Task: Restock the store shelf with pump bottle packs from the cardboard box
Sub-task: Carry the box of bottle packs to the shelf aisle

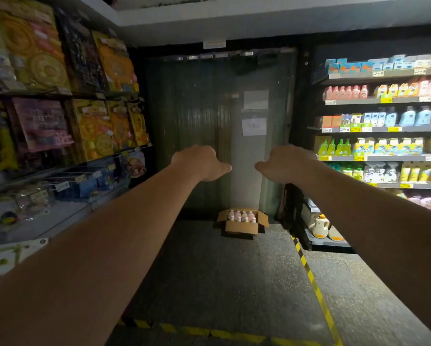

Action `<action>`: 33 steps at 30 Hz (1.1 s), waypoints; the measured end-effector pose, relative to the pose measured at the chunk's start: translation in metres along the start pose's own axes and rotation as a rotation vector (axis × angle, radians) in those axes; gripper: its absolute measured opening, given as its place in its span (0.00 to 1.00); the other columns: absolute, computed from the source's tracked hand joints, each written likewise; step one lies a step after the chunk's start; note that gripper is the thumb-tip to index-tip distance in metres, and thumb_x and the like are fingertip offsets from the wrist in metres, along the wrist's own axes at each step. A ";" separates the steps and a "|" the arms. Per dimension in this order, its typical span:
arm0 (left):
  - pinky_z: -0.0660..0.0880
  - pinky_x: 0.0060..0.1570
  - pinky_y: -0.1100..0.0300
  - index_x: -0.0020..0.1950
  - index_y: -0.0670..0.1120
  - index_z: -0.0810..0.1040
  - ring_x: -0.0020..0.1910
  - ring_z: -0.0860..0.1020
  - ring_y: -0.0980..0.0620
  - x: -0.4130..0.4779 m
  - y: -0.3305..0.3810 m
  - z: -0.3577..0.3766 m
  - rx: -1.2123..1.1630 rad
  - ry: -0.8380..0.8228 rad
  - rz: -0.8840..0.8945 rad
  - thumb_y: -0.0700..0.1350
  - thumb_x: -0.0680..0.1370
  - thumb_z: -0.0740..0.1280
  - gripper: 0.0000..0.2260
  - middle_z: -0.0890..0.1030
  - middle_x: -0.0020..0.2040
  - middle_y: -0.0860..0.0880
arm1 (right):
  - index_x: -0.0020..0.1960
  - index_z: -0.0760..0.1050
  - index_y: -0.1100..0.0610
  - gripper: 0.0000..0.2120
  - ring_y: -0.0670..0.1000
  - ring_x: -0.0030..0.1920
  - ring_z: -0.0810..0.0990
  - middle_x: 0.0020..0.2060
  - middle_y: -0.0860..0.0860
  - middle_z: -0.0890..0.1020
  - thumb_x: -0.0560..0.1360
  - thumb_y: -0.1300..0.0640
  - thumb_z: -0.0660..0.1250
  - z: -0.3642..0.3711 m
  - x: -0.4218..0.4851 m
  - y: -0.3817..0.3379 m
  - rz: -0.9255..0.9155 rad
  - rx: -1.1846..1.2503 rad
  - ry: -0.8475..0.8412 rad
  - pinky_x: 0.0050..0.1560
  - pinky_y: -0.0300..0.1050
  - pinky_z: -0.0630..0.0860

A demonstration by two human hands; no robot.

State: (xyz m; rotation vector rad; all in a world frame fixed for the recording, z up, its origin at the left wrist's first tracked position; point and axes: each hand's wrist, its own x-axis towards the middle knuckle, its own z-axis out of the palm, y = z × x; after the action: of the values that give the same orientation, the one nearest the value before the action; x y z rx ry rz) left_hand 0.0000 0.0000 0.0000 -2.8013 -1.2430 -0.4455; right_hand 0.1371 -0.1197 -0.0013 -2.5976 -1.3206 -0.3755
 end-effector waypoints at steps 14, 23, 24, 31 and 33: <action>0.71 0.61 0.49 0.72 0.47 0.69 0.64 0.74 0.44 0.101 -0.015 0.033 -0.002 -0.044 0.076 0.65 0.78 0.57 0.29 0.74 0.68 0.45 | 0.60 0.74 0.60 0.25 0.55 0.50 0.78 0.50 0.54 0.78 0.77 0.41 0.55 0.041 0.102 -0.005 0.129 0.013 -0.043 0.54 0.49 0.75; 0.69 0.59 0.50 0.72 0.48 0.69 0.65 0.74 0.44 0.199 -0.070 0.051 0.021 -0.080 0.126 0.64 0.78 0.57 0.28 0.74 0.68 0.46 | 0.49 0.73 0.58 0.20 0.54 0.48 0.80 0.47 0.54 0.80 0.78 0.41 0.56 0.077 0.201 -0.048 0.179 0.071 -0.062 0.57 0.52 0.77; 0.69 0.59 0.50 0.72 0.48 0.69 0.65 0.73 0.44 0.210 -0.077 0.054 0.019 -0.078 0.130 0.64 0.78 0.57 0.28 0.74 0.68 0.46 | 0.49 0.73 0.58 0.20 0.54 0.48 0.80 0.47 0.54 0.80 0.78 0.41 0.56 0.082 0.211 -0.053 0.183 0.074 -0.069 0.57 0.52 0.77; 0.70 0.57 0.51 0.71 0.47 0.70 0.63 0.74 0.44 0.268 -0.112 0.085 0.002 -0.101 0.177 0.63 0.79 0.58 0.27 0.75 0.66 0.46 | 0.59 0.75 0.58 0.23 0.55 0.51 0.79 0.51 0.54 0.80 0.78 0.41 0.56 0.108 0.263 -0.081 0.208 0.069 -0.085 0.59 0.52 0.75; 0.69 0.58 0.51 0.72 0.47 0.69 0.64 0.74 0.44 0.281 -0.119 0.093 -0.005 -0.113 0.173 0.63 0.79 0.58 0.28 0.74 0.67 0.45 | 0.57 0.75 0.58 0.22 0.55 0.51 0.80 0.50 0.54 0.80 0.78 0.41 0.56 0.114 0.276 -0.086 0.210 0.078 -0.109 0.59 0.54 0.75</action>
State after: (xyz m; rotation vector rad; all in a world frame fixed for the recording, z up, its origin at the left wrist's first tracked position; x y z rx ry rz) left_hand 0.1140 0.2976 -0.0201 -2.9422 -1.0052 -0.2846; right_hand 0.2389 0.1732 -0.0170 -2.6897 -1.0560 -0.1467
